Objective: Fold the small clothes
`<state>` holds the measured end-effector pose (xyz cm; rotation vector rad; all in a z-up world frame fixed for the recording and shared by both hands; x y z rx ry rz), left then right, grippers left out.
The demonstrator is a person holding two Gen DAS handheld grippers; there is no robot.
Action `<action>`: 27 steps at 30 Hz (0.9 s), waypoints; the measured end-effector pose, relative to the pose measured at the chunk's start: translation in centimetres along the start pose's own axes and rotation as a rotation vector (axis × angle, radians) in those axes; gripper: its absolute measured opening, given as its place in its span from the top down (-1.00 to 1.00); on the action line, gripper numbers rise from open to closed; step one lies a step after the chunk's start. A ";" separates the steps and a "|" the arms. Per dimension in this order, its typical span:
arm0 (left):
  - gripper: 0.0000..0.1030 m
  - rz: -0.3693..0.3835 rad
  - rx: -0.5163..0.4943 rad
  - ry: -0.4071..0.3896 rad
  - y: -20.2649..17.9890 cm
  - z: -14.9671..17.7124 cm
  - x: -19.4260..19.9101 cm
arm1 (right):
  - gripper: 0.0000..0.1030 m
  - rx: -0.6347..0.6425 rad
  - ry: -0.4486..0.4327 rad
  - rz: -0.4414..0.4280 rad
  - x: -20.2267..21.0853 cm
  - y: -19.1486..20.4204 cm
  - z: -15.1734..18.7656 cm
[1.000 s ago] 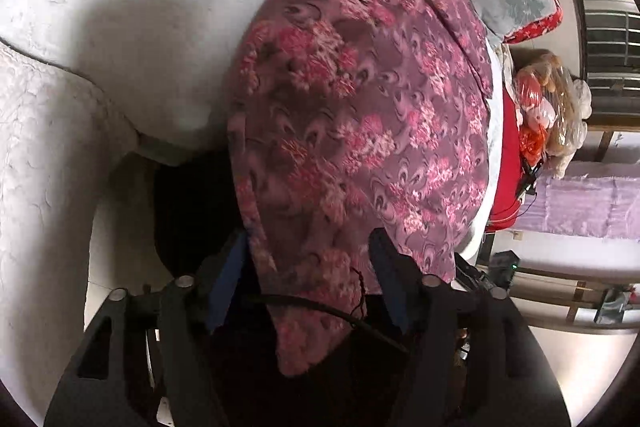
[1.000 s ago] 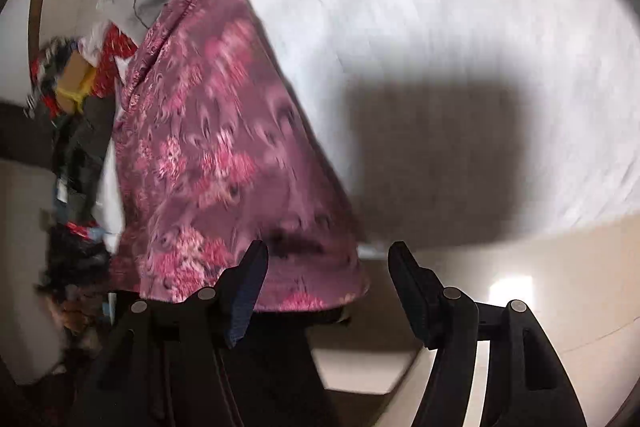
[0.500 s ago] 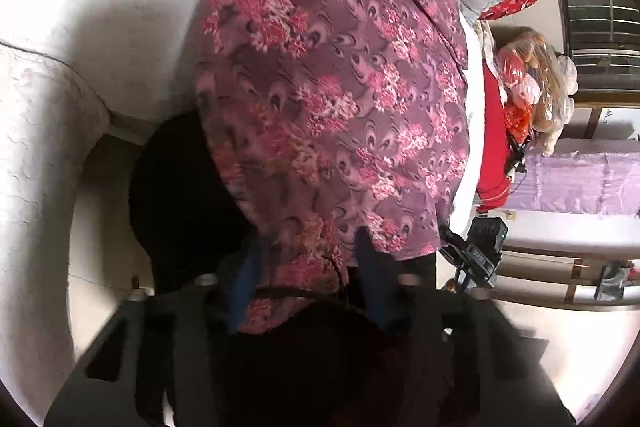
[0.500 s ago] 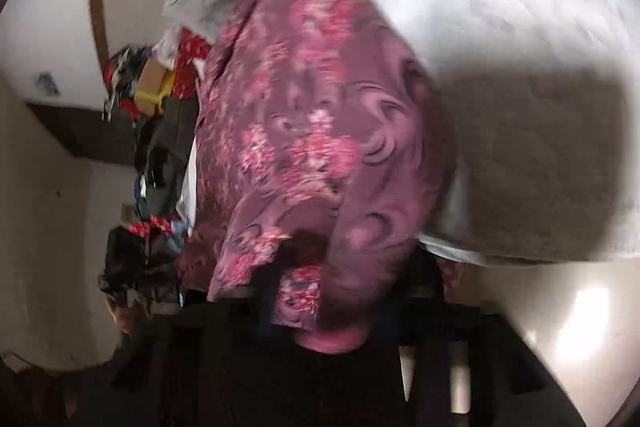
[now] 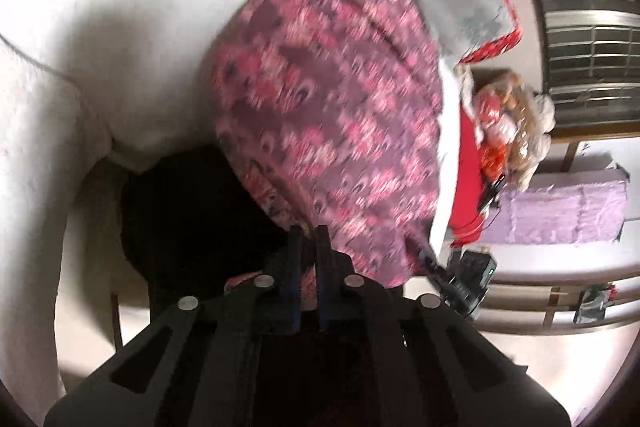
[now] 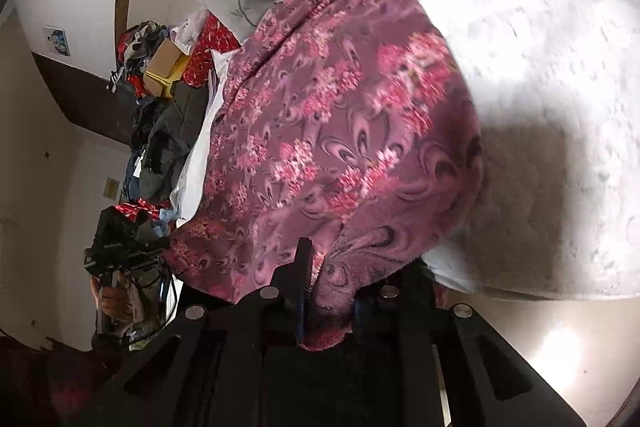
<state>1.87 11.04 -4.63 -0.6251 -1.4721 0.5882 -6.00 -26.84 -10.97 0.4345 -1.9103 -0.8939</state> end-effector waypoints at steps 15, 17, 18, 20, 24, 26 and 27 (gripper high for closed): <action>-0.32 -0.076 -0.003 0.126 1.4 0.1 -3.2 | 0.63 -0.046 0.045 0.002 -0.7 -0.3 -0.6; -0.23 -0.100 -0.018 0.144 1.3 0.3 -3.5 | 0.63 -0.052 0.053 0.007 -0.9 -0.5 -0.5; 0.18 -0.107 -0.036 0.142 1.2 0.3 -3.6 | 0.63 -0.045 0.053 0.005 -1.0 -0.3 -0.5; 0.93 -0.100 -0.072 0.181 0.5 0.7 -4.1 | 0.69 -0.016 0.041 0.008 -0.8 0.2 -0.6; 0.93 -0.062 -0.108 0.147 -1.6 0.2 -3.3 | 0.73 0.035 -0.012 -0.026 0.6 2.2 -1.6; 0.93 -0.011 -0.113 0.113 -2.8 -0.7 -2.5 | 0.74 0.043 -0.046 -0.050 1.3 3.0 -2.6; 0.93 0.017 -0.111 0.094 -3.4 -1.2 -2.0 | 0.74 0.049 -0.061 -0.059 1.7 3.5 -3.1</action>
Point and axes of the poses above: each gripper's, at about its wrist camera, not at the fingertips, and x roughly against the way its jaws point, y to its left, z to its underside, the point moved 5 cm from there along -x, roughly the way its jaws point, and after that the axes turned 5 degrees about y, right-handed, at the moved point
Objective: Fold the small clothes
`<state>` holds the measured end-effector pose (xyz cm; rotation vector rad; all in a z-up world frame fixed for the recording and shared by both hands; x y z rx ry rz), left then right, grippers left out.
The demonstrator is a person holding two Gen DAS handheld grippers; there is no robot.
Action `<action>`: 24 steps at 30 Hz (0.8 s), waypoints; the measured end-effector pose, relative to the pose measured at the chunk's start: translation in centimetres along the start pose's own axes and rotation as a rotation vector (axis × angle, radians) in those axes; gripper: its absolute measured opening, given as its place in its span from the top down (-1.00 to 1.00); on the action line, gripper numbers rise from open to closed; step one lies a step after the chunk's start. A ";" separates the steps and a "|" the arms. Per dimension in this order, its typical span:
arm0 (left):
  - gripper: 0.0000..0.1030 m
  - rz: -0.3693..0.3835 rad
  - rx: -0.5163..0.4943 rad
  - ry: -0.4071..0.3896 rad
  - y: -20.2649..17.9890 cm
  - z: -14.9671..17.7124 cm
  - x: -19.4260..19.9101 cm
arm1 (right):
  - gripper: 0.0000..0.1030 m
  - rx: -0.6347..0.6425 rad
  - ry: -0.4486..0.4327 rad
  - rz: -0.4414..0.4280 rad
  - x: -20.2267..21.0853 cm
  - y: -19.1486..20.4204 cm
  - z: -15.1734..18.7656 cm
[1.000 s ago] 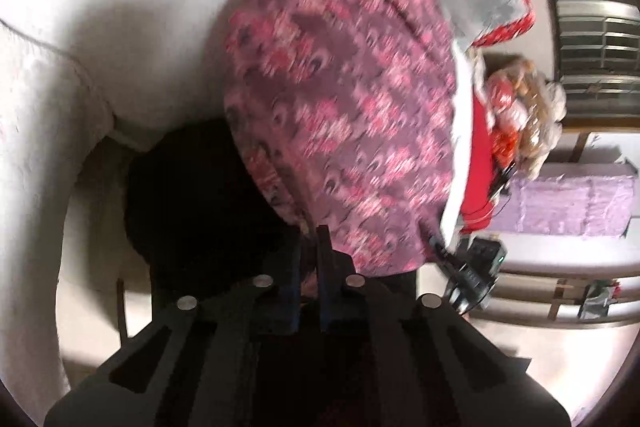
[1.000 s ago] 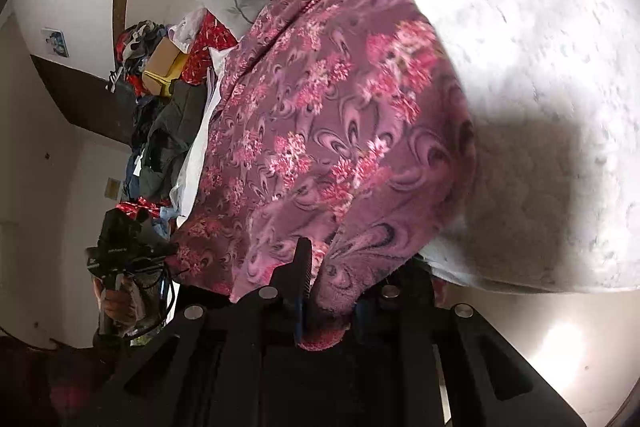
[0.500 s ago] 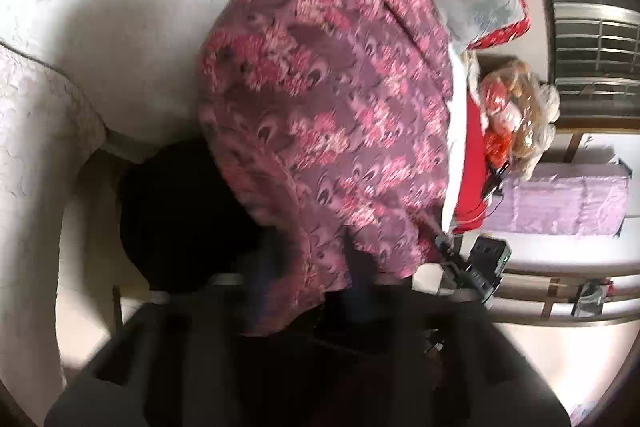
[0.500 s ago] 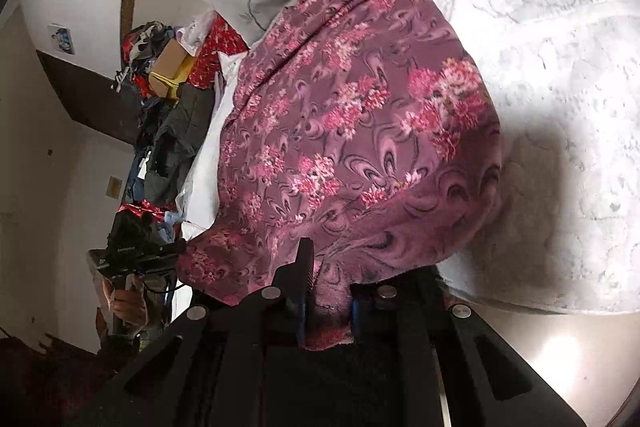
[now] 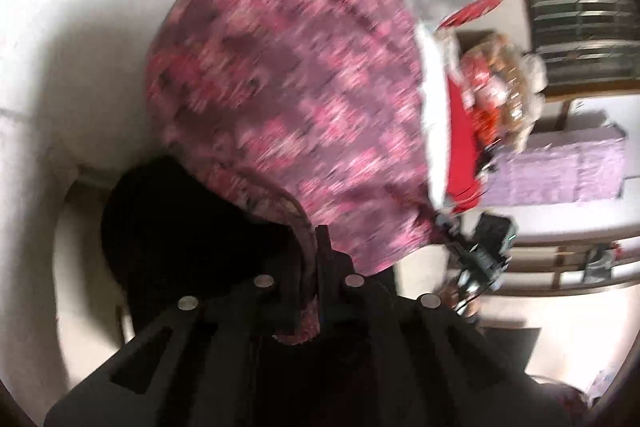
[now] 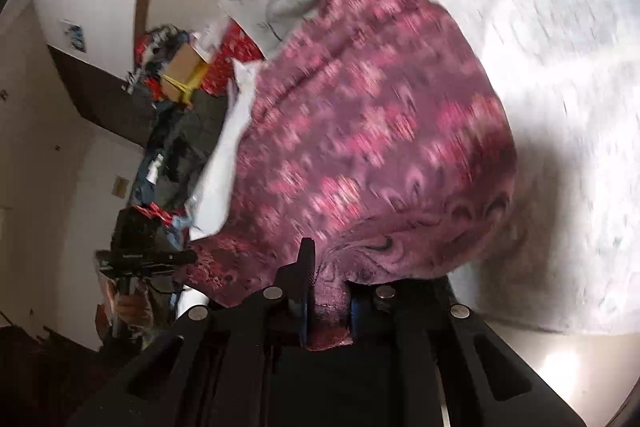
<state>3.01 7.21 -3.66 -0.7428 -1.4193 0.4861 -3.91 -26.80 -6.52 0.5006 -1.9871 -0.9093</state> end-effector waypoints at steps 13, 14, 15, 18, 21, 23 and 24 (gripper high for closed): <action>0.93 0.174 0.113 -0.301 -1.0 -13.0 6.0 | 0.75 -0.014 -0.204 -0.099 0.3 1.7 -14.3; 0.93 0.178 0.124 -0.323 -0.7 -14.6 6.3 | 0.75 -0.030 -0.218 -0.098 0.0 1.2 -15.7; 0.93 0.178 0.132 -0.337 -0.4 -15.8 6.5 | 0.75 -0.057 -0.231 -0.103 -0.6 0.6 -17.2; 0.93 0.183 0.177 -0.367 0.6 -20.2 6.4 | 0.75 -0.139 -0.258 -0.106 -2.5 -1.5 -21.1; 0.93 0.190 0.222 -0.382 1.5 -24.6 5.3 | 0.75 -0.200 -0.281 -0.097 -4.4 -3.3 -24.6; 0.93 0.193 0.234 -0.390 1.7 -27.4 4.5 | 0.75 -0.232 -0.292 -0.091 -5.6 -4.5 -26.8; 0.93 0.183 0.240 -0.396 1.8 -29.0 4.1 | 0.75 -0.249 -0.291 -0.088 -6.1 -5.0 -27.8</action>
Point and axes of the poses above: each gripper's, at about its wrist camera, not at the fingertips, and x roughly against the way its jaws point, y to its left, z to its underside, the point moved 5 cm from there along -x, roughly the way its jaws point, and after that the axes turned 5 degrees about y, right-handed, at the moved point
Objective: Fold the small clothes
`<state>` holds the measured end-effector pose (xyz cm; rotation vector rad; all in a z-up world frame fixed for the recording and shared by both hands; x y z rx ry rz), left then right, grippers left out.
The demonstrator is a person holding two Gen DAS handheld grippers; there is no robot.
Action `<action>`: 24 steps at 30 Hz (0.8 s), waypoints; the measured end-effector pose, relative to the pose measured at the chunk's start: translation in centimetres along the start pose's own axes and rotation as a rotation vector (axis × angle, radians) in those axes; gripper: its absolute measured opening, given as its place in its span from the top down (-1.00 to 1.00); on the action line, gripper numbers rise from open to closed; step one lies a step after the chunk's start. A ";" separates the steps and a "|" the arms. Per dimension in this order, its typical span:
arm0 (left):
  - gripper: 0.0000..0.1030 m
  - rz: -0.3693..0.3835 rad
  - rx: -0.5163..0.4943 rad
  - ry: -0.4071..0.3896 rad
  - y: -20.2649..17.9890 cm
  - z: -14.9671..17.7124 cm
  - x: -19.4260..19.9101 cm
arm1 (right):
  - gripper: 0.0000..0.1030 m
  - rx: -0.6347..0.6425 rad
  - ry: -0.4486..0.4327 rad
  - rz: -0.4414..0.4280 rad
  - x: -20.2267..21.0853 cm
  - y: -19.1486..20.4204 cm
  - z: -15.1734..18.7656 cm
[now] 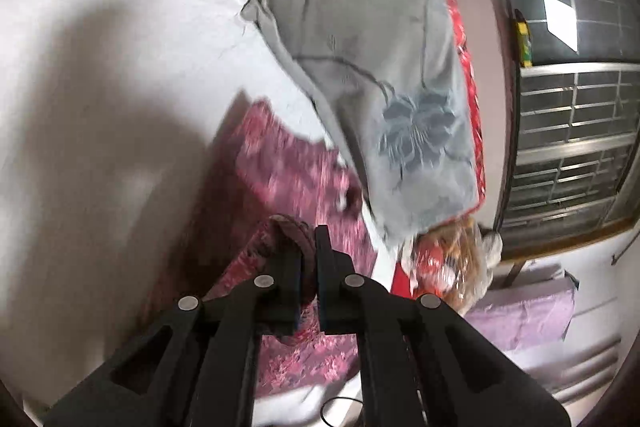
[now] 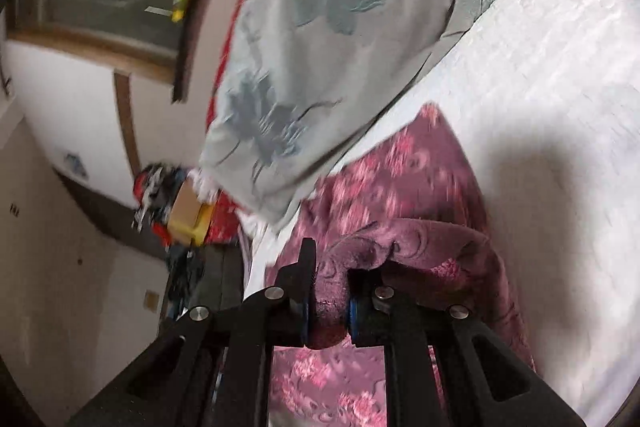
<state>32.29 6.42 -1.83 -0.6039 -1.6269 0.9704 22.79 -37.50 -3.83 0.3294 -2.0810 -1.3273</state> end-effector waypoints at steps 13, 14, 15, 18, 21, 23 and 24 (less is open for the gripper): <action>0.88 0.054 0.187 0.027 2.0 -8.2 -6.4 | 0.42 -0.217 -0.013 0.096 -6.4 -3.2 -9.3; 0.68 0.090 0.211 0.008 2.0 -8.4 -5.8 | 0.32 -0.242 -0.051 0.093 -5.8 -3.5 -9.5; 0.36 0.103 0.223 -0.015 2.1 -8.7 -5.3 | 0.12 -0.264 -0.081 0.090 -5.3 -3.9 -9.7; 0.06 0.109 0.218 -0.091 2.2 -8.7 -2.8 | 0.00 -0.222 -0.157 0.121 -3.0 -4.2 -9.6; -0.03 0.057 0.178 -0.102 2.5 -7.1 -1.8 | -0.18 -0.136 -0.168 0.229 -1.7 -4.6 -8.9; -0.03 -0.036 0.141 -0.122 3.0 -5.2 -2.3 | -0.22 -0.106 -0.131 0.296 -2.1 -5.2 -8.3; -0.03 -0.072 0.133 -0.131 3.2 -4.6 -2.7 | -0.22 -0.101 -0.117 0.306 -2.3 -5.6 -8.2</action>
Point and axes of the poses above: each gripper's, at about its wrist camera, not at the fingertips, and x roughly against the way its jaws point, y to its left, z to its underside, the point moved 5 cm from there along -x, roughly the way its jaws point, and after that the axes turned 5 degrees about y, right-handed, at the moved point
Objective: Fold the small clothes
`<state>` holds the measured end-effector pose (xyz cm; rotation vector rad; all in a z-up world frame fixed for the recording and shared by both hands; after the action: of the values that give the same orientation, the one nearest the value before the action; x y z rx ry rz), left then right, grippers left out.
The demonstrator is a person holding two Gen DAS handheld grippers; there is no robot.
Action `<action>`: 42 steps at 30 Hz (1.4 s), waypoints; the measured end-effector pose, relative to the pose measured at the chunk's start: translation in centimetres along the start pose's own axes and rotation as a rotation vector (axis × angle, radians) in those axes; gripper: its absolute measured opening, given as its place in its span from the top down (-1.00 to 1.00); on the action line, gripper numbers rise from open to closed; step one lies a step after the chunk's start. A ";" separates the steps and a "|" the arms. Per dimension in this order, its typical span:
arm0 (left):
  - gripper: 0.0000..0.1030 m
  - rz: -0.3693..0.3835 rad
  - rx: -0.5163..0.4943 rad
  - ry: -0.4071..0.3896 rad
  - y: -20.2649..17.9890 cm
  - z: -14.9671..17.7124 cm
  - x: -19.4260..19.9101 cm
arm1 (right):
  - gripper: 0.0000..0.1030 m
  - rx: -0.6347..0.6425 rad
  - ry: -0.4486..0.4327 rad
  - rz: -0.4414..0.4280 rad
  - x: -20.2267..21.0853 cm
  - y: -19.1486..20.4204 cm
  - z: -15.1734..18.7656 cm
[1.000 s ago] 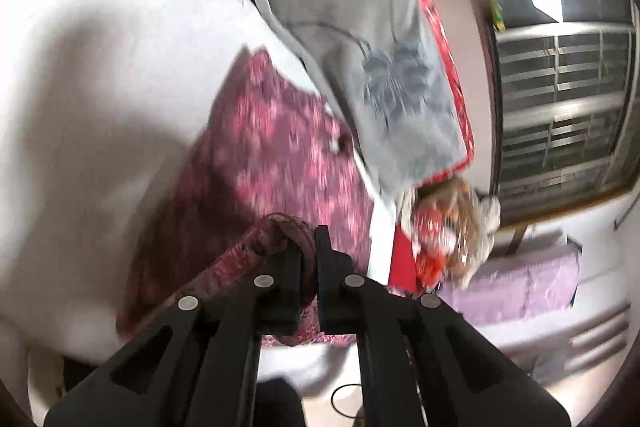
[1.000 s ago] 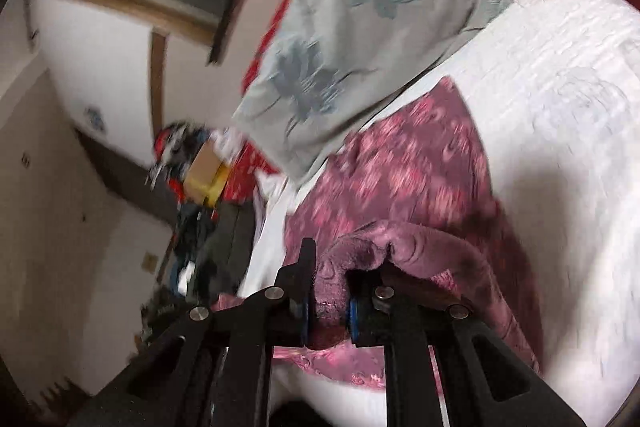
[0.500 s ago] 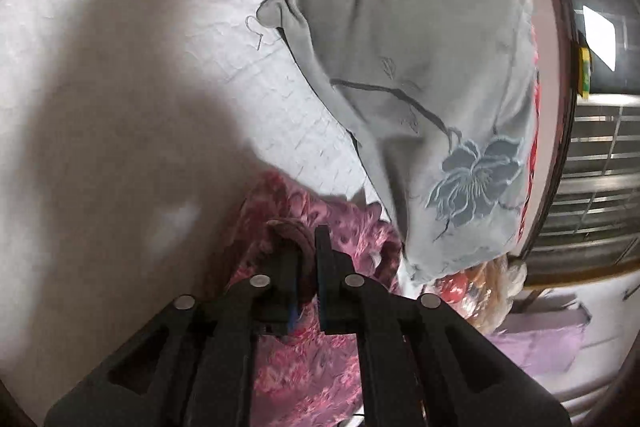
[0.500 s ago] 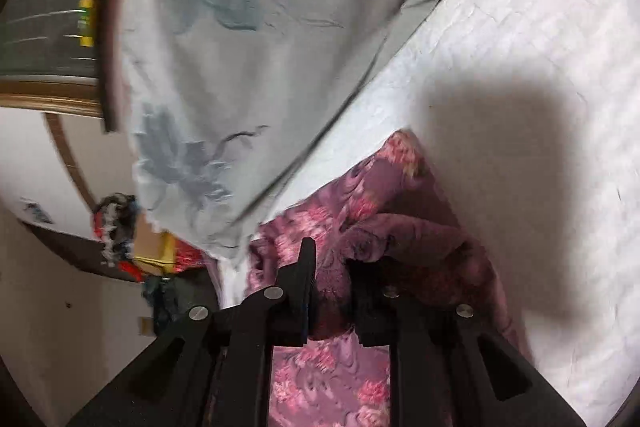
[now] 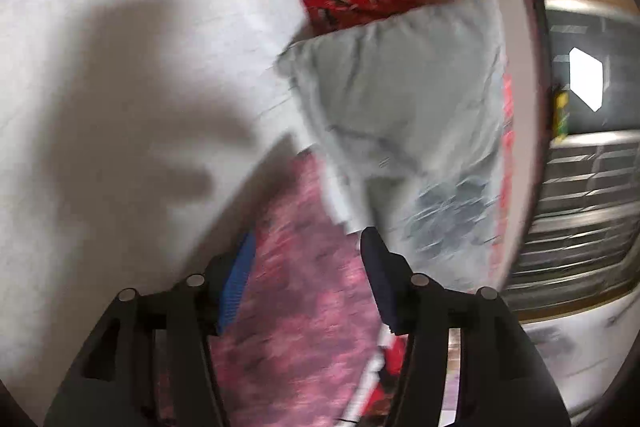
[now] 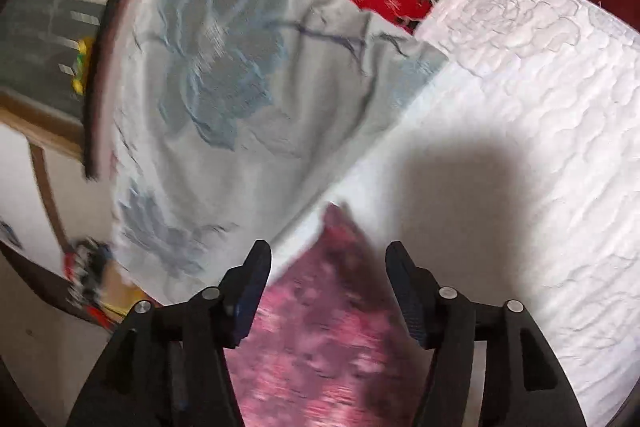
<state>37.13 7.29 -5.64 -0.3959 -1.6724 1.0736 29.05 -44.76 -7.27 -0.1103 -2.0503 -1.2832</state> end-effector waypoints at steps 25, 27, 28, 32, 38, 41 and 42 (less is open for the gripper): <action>-0.20 -0.419 -0.529 0.008 -2.4 7.6 -3.7 | 0.37 0.483 0.095 0.266 -1.2 3.6 12.0; -0.21 -0.549 -0.599 0.040 -1.2 8.4 -5.4 | 0.44 0.506 0.053 0.308 0.0 4.4 12.1; -0.21 -0.559 -0.633 0.024 -1.4 8.7 -5.0 | 0.32 0.469 0.041 0.297 0.9 4.5 12.0; -0.21 -0.531 -0.615 0.003 -1.2 8.1 -2.2 | -0.37 0.377 -0.059 0.365 5.0 2.1 12.2; -0.21 -0.476 -0.501 0.067 1.3 6.9 -1.3 | 0.87 0.362 0.050 0.284 4.6 0.8 14.6; -0.26 -0.486 -0.509 0.081 1.8 6.9 -1.3 | 0.88 0.396 -0.060 0.290 6.7 1.8 14.3; -0.33 -0.493 -0.510 0.082 1.8 7.0 -1.3 | 0.89 0.389 -0.049 0.319 6.3 1.3 14.1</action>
<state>30.99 4.20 -8.11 -0.3176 -1.8309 0.2610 17.63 -34.41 -6.14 -0.2785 -2.1787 -0.6834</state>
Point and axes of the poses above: each gripper's, at about its wrist camera, not at the fingertips, and x roughly against the way its jaws point, y to its left, z to its underside, the point moved 5 cm from there along -x, roughly the way its jaws point, and after that the axes turned 5 degrees about y, right-handed, at the moved point
